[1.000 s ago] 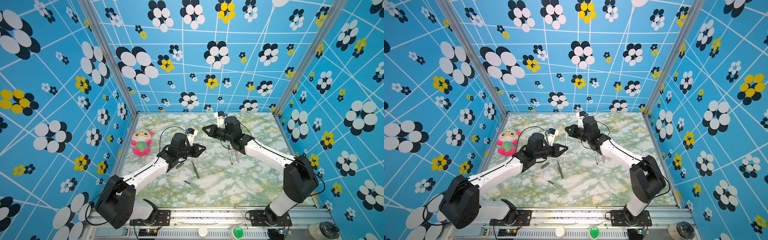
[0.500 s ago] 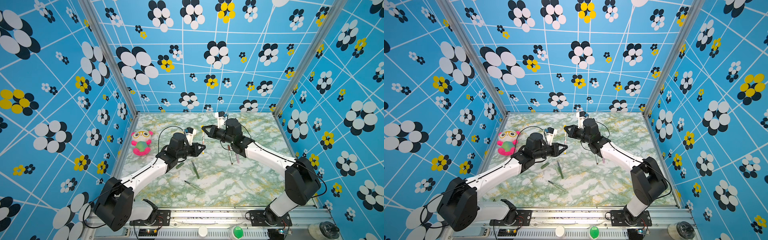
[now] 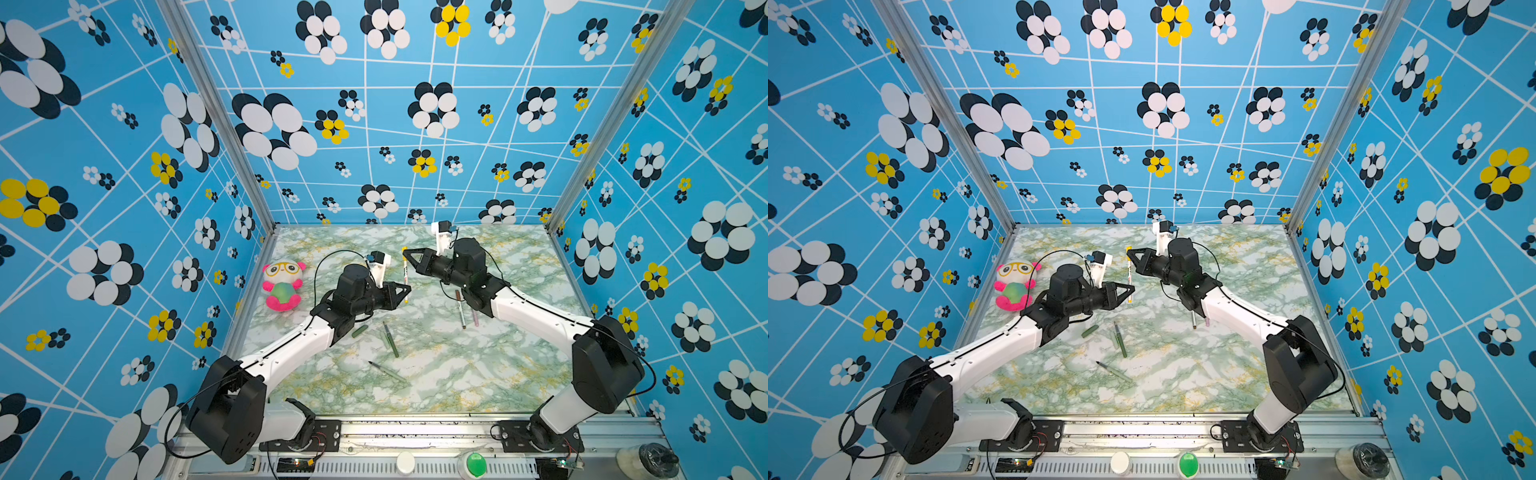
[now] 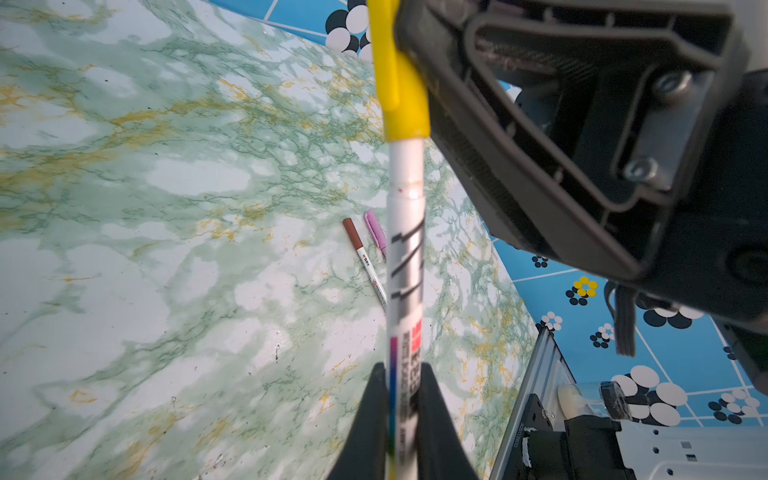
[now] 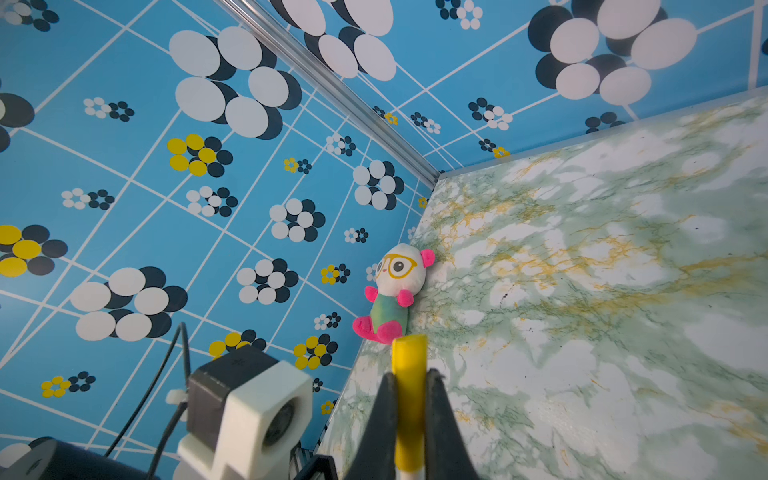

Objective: Insert the pens into the pen caps
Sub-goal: 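Press the yellow cap down onto the marker while the left gripper holds it, then open the right gripper and draw it back from the capped marker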

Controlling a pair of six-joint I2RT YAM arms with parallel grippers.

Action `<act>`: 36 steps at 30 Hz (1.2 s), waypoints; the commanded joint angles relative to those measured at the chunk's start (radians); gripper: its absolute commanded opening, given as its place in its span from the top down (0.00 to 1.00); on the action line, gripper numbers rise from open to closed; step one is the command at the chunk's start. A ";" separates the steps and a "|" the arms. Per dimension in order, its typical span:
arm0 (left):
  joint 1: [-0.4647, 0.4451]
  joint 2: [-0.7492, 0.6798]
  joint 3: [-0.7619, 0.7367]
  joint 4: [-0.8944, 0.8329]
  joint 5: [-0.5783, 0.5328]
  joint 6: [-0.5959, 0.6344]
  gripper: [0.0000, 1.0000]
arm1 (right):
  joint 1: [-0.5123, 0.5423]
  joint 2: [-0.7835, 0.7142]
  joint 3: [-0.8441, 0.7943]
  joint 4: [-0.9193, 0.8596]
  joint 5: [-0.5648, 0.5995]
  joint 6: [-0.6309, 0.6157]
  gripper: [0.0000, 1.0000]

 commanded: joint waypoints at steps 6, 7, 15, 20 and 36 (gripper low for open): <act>0.031 -0.017 0.067 0.040 -0.054 0.058 1.00 | 0.024 -0.036 -0.016 -0.036 -0.085 -0.047 1.00; 0.030 -0.017 0.072 0.042 -0.053 0.065 1.00 | 0.024 -0.035 -0.016 -0.040 -0.089 -0.049 1.00; 0.031 -0.022 0.108 0.033 -0.053 0.130 1.00 | 0.023 -0.029 -0.013 -0.064 -0.114 -0.050 1.00; 0.032 -0.015 0.129 0.032 -0.051 0.154 1.00 | 0.024 -0.032 -0.009 -0.079 -0.127 -0.056 1.00; 0.032 -0.054 0.089 -0.081 0.034 0.234 1.00 | -0.038 -0.185 0.052 -0.297 -0.169 -0.210 0.52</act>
